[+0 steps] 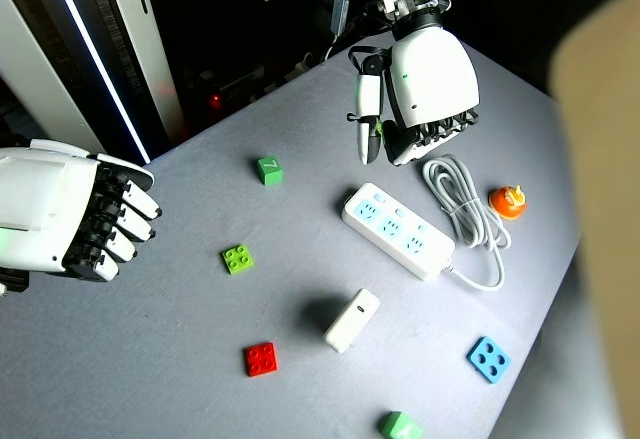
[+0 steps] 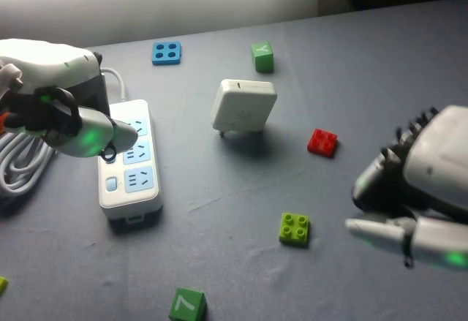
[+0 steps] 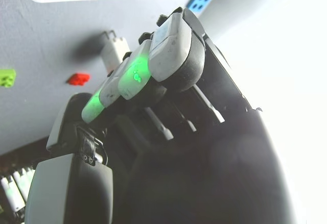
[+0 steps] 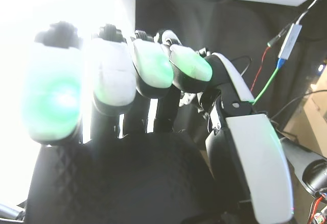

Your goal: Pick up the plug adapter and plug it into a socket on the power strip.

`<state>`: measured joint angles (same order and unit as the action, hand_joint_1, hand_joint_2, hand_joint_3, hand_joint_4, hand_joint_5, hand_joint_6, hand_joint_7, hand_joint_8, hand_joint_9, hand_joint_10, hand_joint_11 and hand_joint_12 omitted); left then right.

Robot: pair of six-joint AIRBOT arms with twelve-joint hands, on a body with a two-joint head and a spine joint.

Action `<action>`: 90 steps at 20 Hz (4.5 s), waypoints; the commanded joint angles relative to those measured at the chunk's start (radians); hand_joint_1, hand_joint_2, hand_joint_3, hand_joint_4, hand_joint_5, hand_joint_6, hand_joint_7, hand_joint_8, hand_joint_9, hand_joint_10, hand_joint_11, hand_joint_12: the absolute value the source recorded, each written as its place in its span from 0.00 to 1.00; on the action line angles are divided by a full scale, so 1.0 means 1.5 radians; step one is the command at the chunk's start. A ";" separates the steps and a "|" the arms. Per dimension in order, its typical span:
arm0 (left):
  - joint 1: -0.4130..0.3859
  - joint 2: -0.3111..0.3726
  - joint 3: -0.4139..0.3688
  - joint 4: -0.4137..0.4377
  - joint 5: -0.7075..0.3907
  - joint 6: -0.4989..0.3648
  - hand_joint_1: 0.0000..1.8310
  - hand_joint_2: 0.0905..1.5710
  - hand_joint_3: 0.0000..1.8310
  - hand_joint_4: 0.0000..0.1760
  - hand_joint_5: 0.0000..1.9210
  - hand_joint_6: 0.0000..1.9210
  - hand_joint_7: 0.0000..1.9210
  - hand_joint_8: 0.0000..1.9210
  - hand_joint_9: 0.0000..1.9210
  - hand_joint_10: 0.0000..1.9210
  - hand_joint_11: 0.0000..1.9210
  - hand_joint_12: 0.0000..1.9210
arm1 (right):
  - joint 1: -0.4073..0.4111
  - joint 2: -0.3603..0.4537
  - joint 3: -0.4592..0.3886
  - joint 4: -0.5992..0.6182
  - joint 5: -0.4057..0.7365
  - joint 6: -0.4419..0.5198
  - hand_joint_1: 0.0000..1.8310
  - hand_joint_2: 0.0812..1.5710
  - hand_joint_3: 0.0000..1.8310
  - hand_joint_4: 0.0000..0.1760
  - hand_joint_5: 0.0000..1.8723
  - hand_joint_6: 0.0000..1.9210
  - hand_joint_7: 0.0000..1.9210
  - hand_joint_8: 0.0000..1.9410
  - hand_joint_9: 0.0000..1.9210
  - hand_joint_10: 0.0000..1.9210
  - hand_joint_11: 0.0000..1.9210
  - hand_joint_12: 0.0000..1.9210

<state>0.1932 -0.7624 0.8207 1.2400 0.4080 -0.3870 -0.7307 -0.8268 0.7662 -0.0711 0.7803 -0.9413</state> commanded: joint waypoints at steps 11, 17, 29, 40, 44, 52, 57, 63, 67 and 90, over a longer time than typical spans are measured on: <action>0.029 0.023 -0.031 -0.029 0.037 -0.009 0.00 0.74 0.01 0.00 0.01 0.00 0.01 0.00 0.01 0.00 0.00 0.00 | 0.119 -0.078 0.057 0.001 -0.027 0.003 0.02 0.67 0.00 0.00 0.07 0.00 0.08 0.00 0.08 0.00 0.00 0.34; 0.091 0.041 -0.091 -0.087 0.078 -0.075 0.00 0.74 0.01 0.00 0.00 0.00 0.00 0.00 0.00 0.00 0.00 0.00 | 0.200 -0.141 0.130 0.053 -0.119 0.046 0.19 0.64 0.00 0.00 0.09 0.00 0.11 0.00 0.11 0.00 0.00 0.42; 0.157 -0.022 -0.085 0.064 0.033 -0.309 0.00 0.74 0.00 0.00 0.02 0.00 0.02 0.00 0.01 0.00 0.02 0.01 | 0.339 -0.233 0.322 0.182 -0.380 0.099 0.45 0.70 0.00 0.00 0.06 0.00 0.09 0.00 0.11 0.00 0.00 0.44; 0.212 -0.064 -0.050 0.088 0.024 -0.336 0.00 0.74 0.00 0.00 0.01 0.00 0.01 0.00 0.00 0.00 0.00 0.00 | 0.374 -0.339 0.449 0.162 -0.484 0.130 0.54 0.72 0.00 0.00 0.09 0.00 0.11 0.00 0.13 0.00 0.00 0.52; 0.225 -0.051 -0.064 0.098 0.021 -0.336 0.00 0.74 0.00 0.00 0.03 0.01 0.03 0.01 0.01 0.01 0.02 0.01 | 0.372 -0.347 0.449 0.106 -0.487 0.137 0.52 0.76 0.00 0.00 0.09 0.00 0.09 0.00 0.11 0.00 0.00 0.48; 0.223 -0.049 -0.062 0.116 0.015 -0.336 0.00 0.75 0.00 0.00 0.02 0.00 0.02 0.00 0.01 0.00 0.02 0.01 | 0.373 -0.351 0.449 -0.021 -0.481 0.224 0.50 0.74 0.00 0.00 0.09 0.00 0.10 0.00 0.11 0.00 0.00 0.45; 0.227 -0.040 -0.056 0.125 0.005 -0.336 0.00 0.75 0.00 0.00 0.01 0.00 0.00 0.00 0.00 0.00 0.00 0.00 | 0.374 -0.365 0.457 -0.018 -0.503 0.253 0.51 0.74 0.00 0.00 0.10 0.00 0.11 0.00 0.13 0.00 0.00 0.48; 0.219 -0.040 -0.056 0.125 0.001 -0.336 0.00 0.75 0.00 0.00 0.02 0.00 0.02 0.00 0.01 0.00 0.02 0.01 | 0.376 -0.404 0.493 0.024 -0.539 0.250 0.50 0.74 0.00 0.00 0.08 0.00 0.10 0.00 0.12 0.00 0.00 0.45; 0.222 -0.040 -0.059 0.125 0.003 -0.336 0.00 0.75 0.00 0.00 0.02 0.00 0.02 0.00 0.01 0.00 0.02 0.01 | 0.366 -0.426 0.516 0.024 -0.540 0.250 0.50 0.75 0.00 0.00 0.09 0.00 0.11 0.00 0.13 0.00 0.00 0.48; 0.225 -0.034 -0.086 0.125 0.024 -0.401 0.00 0.75 0.00 0.00 0.02 0.00 0.01 0.00 0.01 0.00 0.01 0.02 | 0.331 -0.507 0.609 0.020 -0.503 0.243 0.51 0.74 0.00 0.00 0.10 0.00 0.13 0.00 0.14 0.00 0.00 0.49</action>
<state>0.5304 -0.8093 0.6949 1.4109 0.4511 -0.9817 -0.2359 -1.5898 1.6749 -0.0448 -0.0792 -0.5789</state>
